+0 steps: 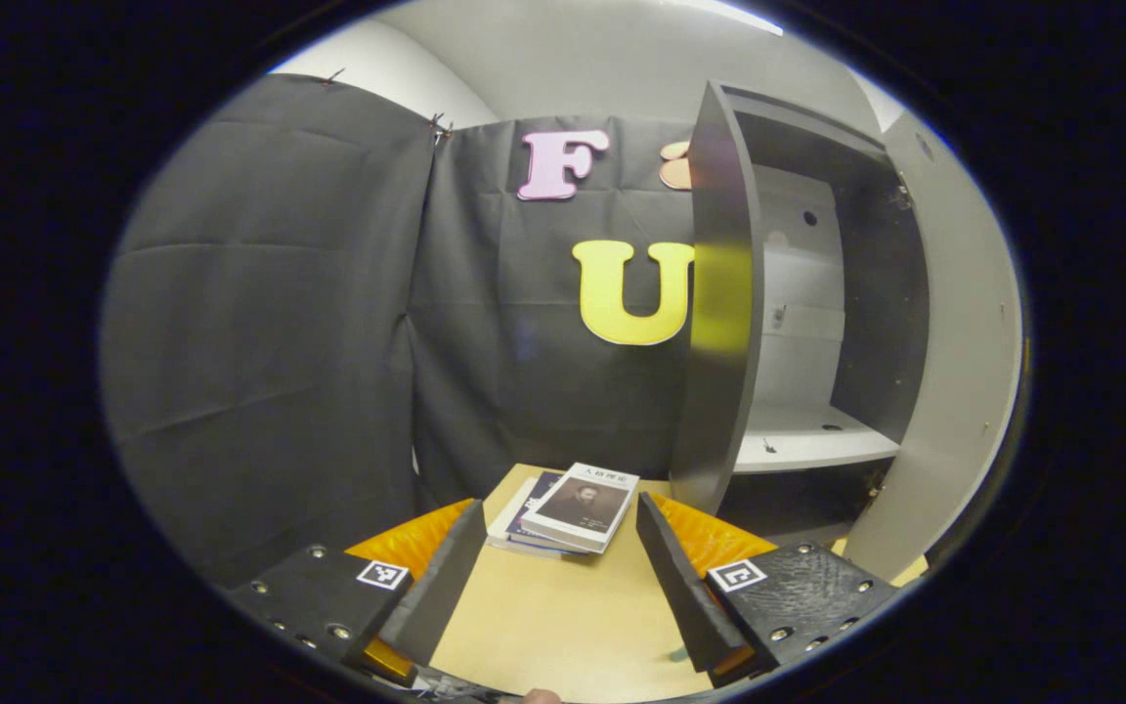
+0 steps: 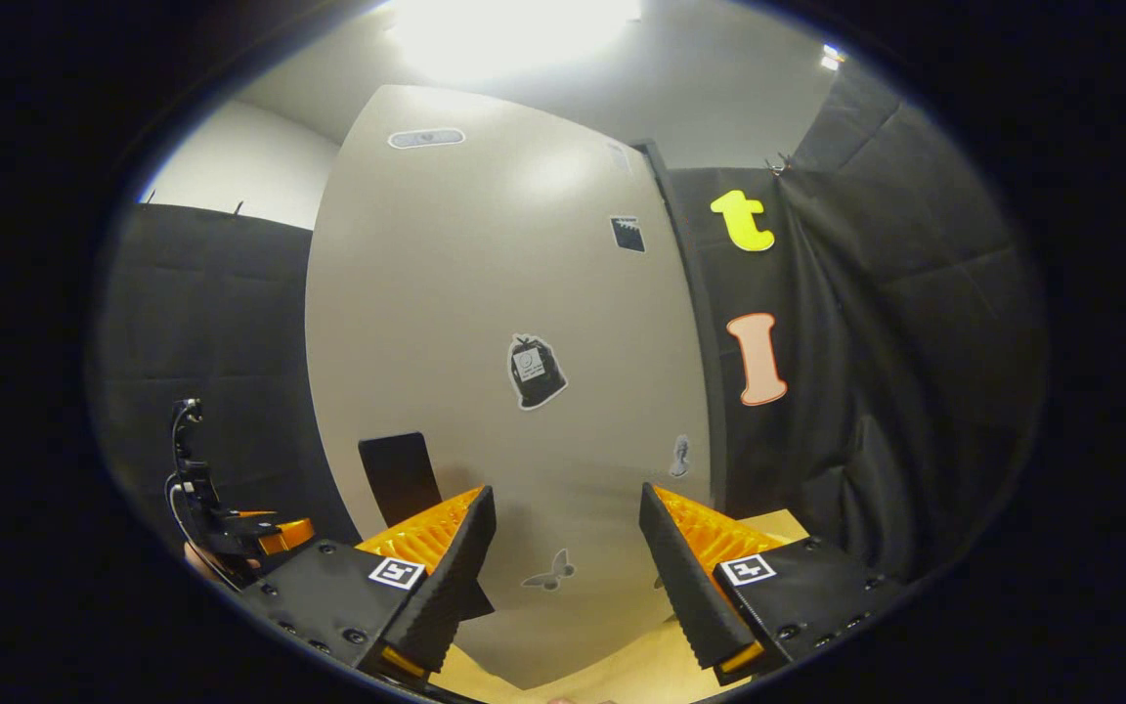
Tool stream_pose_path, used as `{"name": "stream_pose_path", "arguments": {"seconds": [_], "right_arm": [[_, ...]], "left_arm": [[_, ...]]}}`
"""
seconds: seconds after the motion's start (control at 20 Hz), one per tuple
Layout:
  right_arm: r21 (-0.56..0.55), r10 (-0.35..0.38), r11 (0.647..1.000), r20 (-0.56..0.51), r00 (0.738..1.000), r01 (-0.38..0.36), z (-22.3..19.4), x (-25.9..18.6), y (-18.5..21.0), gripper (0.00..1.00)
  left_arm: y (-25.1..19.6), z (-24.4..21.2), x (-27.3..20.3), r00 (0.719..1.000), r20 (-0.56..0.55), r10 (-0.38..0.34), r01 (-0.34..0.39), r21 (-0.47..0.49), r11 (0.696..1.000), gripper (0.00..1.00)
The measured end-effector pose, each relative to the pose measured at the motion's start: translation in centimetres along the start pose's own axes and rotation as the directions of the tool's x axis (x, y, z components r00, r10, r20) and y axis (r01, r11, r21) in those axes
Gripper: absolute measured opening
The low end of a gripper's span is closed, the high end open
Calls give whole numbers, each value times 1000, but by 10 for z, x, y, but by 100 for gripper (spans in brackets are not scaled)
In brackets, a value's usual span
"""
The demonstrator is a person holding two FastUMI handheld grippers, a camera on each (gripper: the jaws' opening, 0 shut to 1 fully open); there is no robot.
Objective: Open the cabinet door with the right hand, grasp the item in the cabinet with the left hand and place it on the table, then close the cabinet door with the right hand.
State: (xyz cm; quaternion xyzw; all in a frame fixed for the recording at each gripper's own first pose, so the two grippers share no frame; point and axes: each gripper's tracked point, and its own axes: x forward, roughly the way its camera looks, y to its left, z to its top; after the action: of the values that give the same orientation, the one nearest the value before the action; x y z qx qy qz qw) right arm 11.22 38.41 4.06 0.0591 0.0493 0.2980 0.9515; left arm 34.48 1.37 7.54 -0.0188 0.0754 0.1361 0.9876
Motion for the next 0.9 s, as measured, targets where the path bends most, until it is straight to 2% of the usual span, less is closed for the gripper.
{"name": "stream_pose_path", "arguments": {"seconds": [0.05,0.1,0.15,0.2,0.25,0.4,0.45,0.5,0.55,0.7,0.85,0.9], "right_arm": [[18,27,999,-4,1000,-27,-1,9,11,87],[35,53,998,-11,999,-53,-5,16,21,94],[46,77,996,-24,997,-76,-9,22,33,88],[51,88,995,-35,996,-86,-11,29,37,95],[49,87,995,-37,996,-85,-11,34,36,96],[19,43,999,-7,999,-43,0,38,24,98],[2,12,1000,3,1000,-12,4,37,14,98],[-14,-17,1000,13,1000,17,7,35,4,92],[-26,-46,999,19,999,47,6,35,-4,98],[-38,-101,994,42,994,102,8,33,-26,98],[-28,-152,988,59,987,153,8,26,-44,98],[-28,-168,985,62,984,170,7,23,-50,98]], "left_arm": [[-3,3,0,1000,8,-11,11,-8,1000,93],[-5,6,-1,1000,16,-24,24,-14,1000,95],[-7,7,-2,999,23,-37,38,-15,999,93],[-9,8,-2,999,29,-45,45,-9,999,92],[-10,9,-3,998,37,-47,47,2,999,95],[-20,20,-10,994,75,-80,79,22,997,92],[-28,26,-11,991,92,-99,98,19,995,95],[-36,30,-14,987,102,-122,121,18,992,92],[-42,32,-15,984,111,-140,139,20,990,92],[-52,45,-20,976,138,-170,168,26,985,92],[-54,53,-25,972,161,-172,168,40,985,92],[-56,54,-25,970,164,-178,173,41,984,95]]}}
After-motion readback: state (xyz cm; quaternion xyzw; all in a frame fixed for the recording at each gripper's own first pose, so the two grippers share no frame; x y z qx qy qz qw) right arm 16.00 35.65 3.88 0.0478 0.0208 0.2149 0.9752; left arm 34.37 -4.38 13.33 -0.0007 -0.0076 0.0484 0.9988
